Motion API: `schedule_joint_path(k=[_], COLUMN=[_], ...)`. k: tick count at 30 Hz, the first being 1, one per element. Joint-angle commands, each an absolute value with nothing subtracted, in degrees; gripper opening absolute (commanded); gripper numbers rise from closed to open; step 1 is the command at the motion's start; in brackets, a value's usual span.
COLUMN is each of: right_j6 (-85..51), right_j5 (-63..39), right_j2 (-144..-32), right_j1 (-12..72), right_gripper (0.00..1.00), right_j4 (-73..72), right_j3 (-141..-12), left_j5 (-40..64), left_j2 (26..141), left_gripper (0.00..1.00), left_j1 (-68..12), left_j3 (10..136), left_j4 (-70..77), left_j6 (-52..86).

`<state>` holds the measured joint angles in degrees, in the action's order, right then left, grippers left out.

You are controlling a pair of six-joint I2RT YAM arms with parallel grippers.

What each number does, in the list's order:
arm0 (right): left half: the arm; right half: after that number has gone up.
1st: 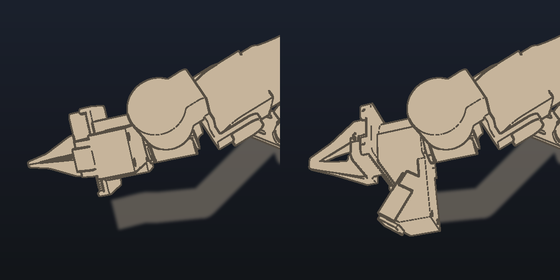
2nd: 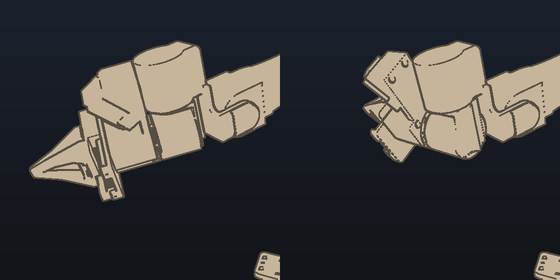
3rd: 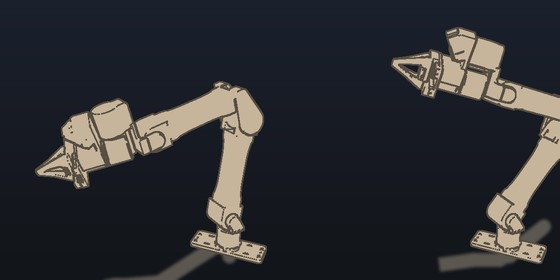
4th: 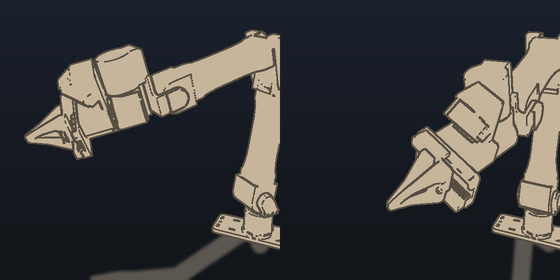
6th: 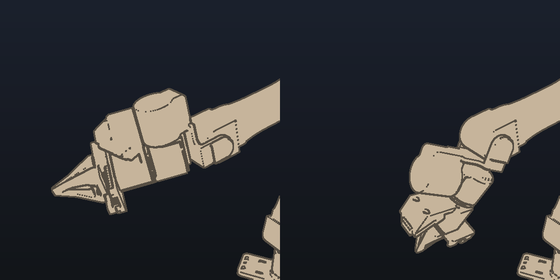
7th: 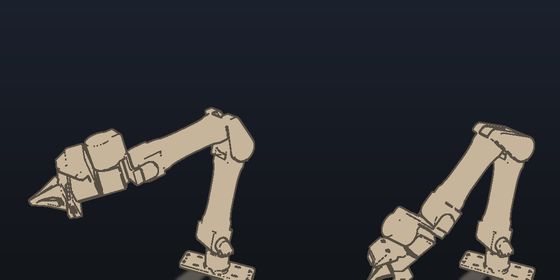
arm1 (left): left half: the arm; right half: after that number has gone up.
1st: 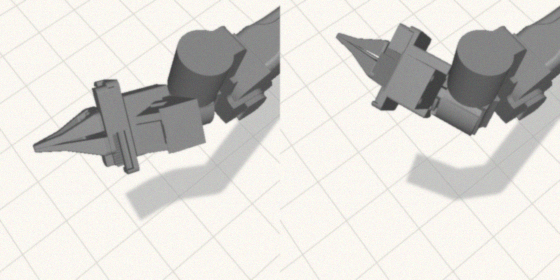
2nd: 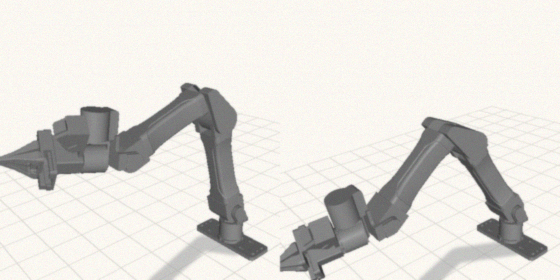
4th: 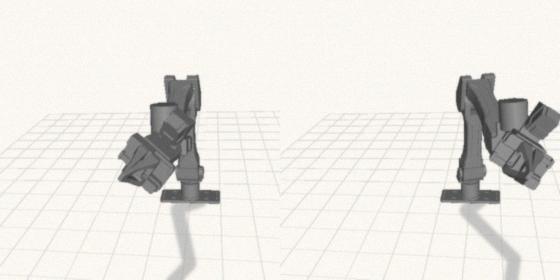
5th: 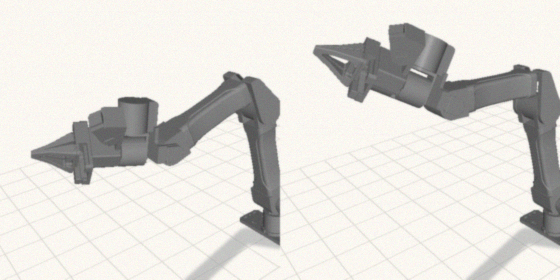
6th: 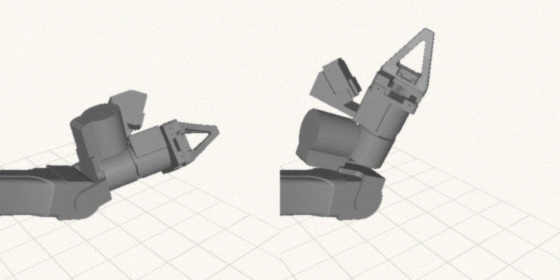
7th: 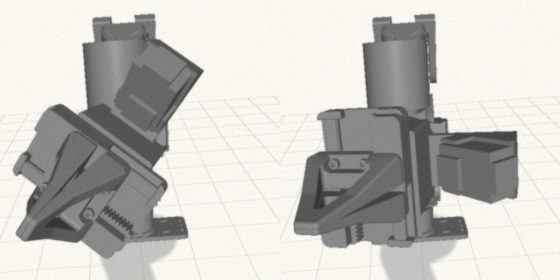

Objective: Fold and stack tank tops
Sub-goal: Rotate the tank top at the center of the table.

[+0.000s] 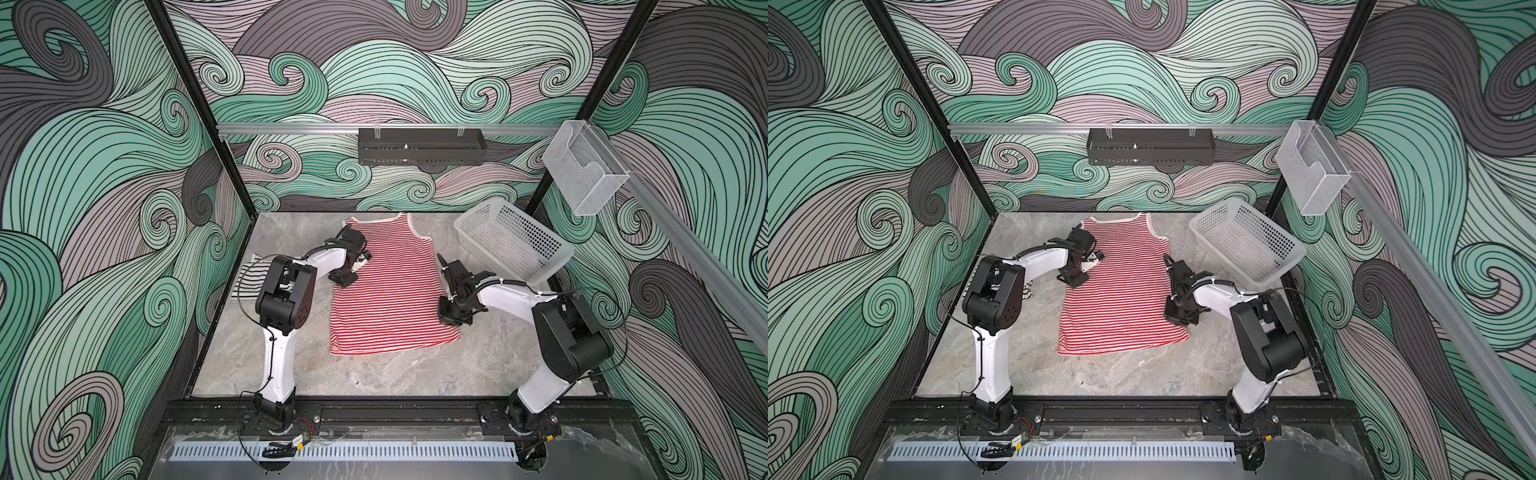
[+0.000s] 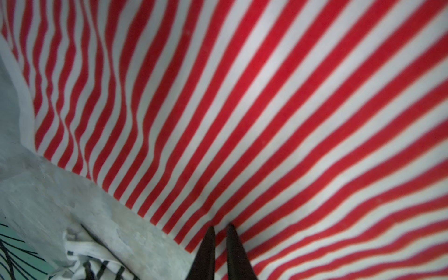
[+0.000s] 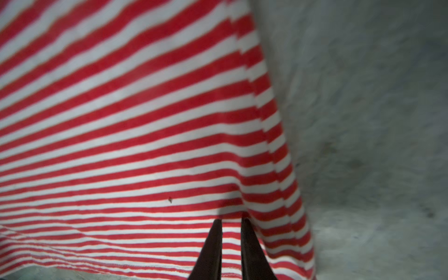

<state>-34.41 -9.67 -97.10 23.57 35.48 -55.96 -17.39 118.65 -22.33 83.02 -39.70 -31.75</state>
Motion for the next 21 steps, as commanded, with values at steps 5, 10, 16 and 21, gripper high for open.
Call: schedule_joint_path(k=[5,10,16,21], right_j6=[-28.35,-26.71,-25.49,-27.76], right_j5=[-6.30,-4.57,-2.97,-2.35], right_j2=[-105.48,-111.91,-107.82,-99.69], right_j1=[18.02,16.01,17.94,23.41], right_gripper=[0.20,0.20,0.25,0.32], right_j4=[40.06,41.51,44.42,44.71], right_j3=[-65.62,-75.23,-79.51,-72.49], left_j5=[-15.05,-11.77,-6.77,-14.08], left_j2=[113.18,109.37,104.71,104.03], left_gripper=[0.16,0.16,0.16,0.18], left_j1=[-27.74,-32.56,-35.10,-31.33], left_j3=[74.00,71.24,73.01,78.00], left_j4=[-48.25,-53.03,-58.51,-50.07], left_j6=[-30.51,-30.30,-32.44,-30.85])
